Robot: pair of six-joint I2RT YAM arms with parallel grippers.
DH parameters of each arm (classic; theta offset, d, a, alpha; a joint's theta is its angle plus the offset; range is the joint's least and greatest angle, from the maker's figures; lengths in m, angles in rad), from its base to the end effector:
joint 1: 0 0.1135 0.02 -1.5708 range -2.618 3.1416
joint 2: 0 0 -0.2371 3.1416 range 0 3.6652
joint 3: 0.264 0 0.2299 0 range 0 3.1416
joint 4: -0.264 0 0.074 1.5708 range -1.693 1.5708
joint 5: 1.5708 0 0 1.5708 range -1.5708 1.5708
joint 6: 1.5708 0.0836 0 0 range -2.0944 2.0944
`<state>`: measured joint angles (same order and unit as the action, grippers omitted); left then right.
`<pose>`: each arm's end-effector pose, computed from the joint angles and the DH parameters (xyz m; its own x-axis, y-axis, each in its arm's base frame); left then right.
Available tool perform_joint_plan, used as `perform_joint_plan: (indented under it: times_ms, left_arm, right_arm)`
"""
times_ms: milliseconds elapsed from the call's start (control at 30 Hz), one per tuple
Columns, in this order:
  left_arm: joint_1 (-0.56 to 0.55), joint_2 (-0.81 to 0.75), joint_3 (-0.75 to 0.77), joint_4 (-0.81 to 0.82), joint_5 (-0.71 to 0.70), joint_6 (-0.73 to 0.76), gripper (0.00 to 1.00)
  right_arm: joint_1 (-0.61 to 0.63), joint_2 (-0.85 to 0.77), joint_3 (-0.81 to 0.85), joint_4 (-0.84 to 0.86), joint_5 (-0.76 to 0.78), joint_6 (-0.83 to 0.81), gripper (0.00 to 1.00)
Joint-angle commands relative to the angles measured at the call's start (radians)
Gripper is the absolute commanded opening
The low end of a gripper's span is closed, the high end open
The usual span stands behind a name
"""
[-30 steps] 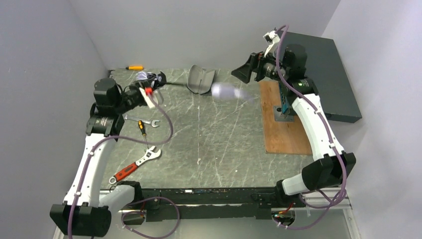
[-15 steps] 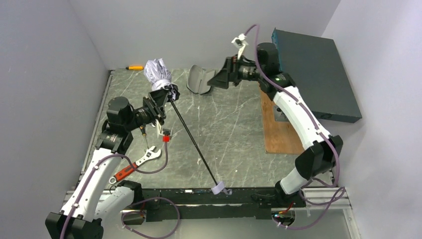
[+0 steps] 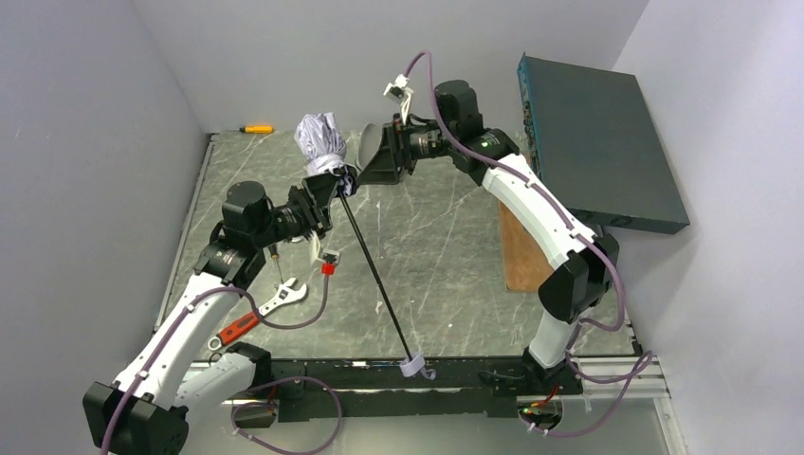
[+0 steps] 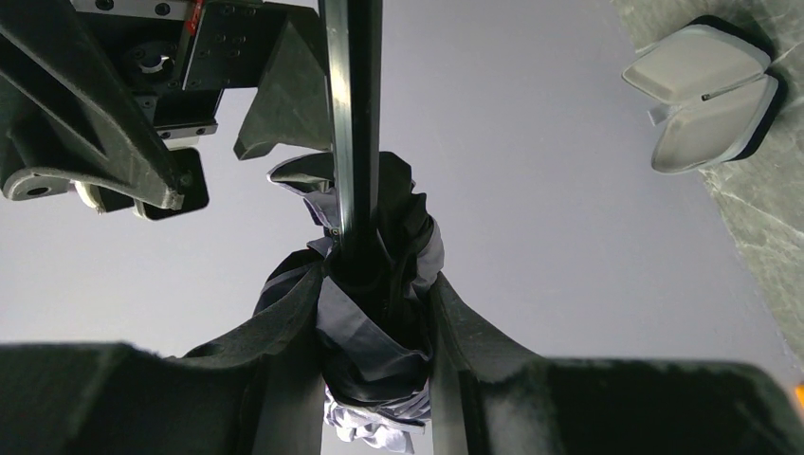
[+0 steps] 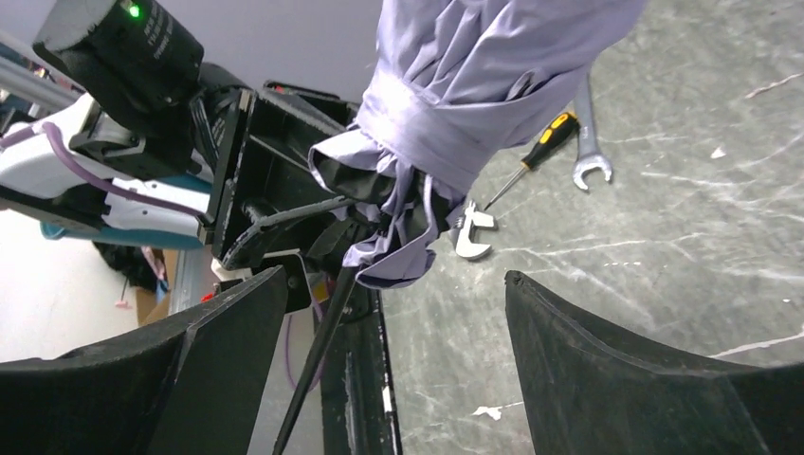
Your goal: Open the umbrella
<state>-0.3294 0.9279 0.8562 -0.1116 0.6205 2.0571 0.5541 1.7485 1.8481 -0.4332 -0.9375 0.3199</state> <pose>0.2144 -0.1247 0.3213 0.7915 0.4895 0.3658 -0.2234 -0.3255 0.9188 0.2991 0.2643 0.3882 -0.5659 -0.1313 -0.8139 -0.8229 0.1515 0.5477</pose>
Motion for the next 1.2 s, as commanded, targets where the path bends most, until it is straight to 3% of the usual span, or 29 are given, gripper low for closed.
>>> perform_joint_plan:
  times_ms: [0, 367, 533, 767, 867, 1067, 1167]
  left_arm:
    - [-0.008, 0.0, 0.074, 0.104, -0.005, 0.029, 0.01]
    - [-0.017, 0.045, 0.084, 0.161, -0.041, 0.03, 0.01]
    - [-0.017, 0.058, 0.083, 0.165, -0.057, 0.035, 0.01]
    - [-0.022, 0.08, 0.088, 0.164, -0.073, 0.055, 0.01]
    - [-0.023, 0.088, 0.104, 0.162, -0.074, 0.044, 0.01]
    - [-0.023, 0.112, 0.122, 0.168, -0.092, 0.051, 0.0]
    - [-0.024, 0.12, 0.125, 0.184, -0.101, 0.044, 0.0]
  right_arm:
    - [0.033, 0.028, 0.024, -0.031, -0.024, -0.06, 0.85]
    - [0.077, 0.096, 0.062, -0.049, -0.078, -0.087, 0.79]
    - [0.081, 0.115, 0.079, -0.023, -0.087, -0.07, 0.5]
    - [0.095, 0.143, 0.111, -0.016, -0.095, -0.054, 0.42]
    - [0.098, 0.138, 0.097, -0.013, -0.067, -0.053, 0.25]
    - [0.123, 0.155, 0.144, -0.044, -0.05, -0.093, 0.33]
    - [0.129, 0.156, 0.139, -0.05, -0.026, -0.096, 0.24]
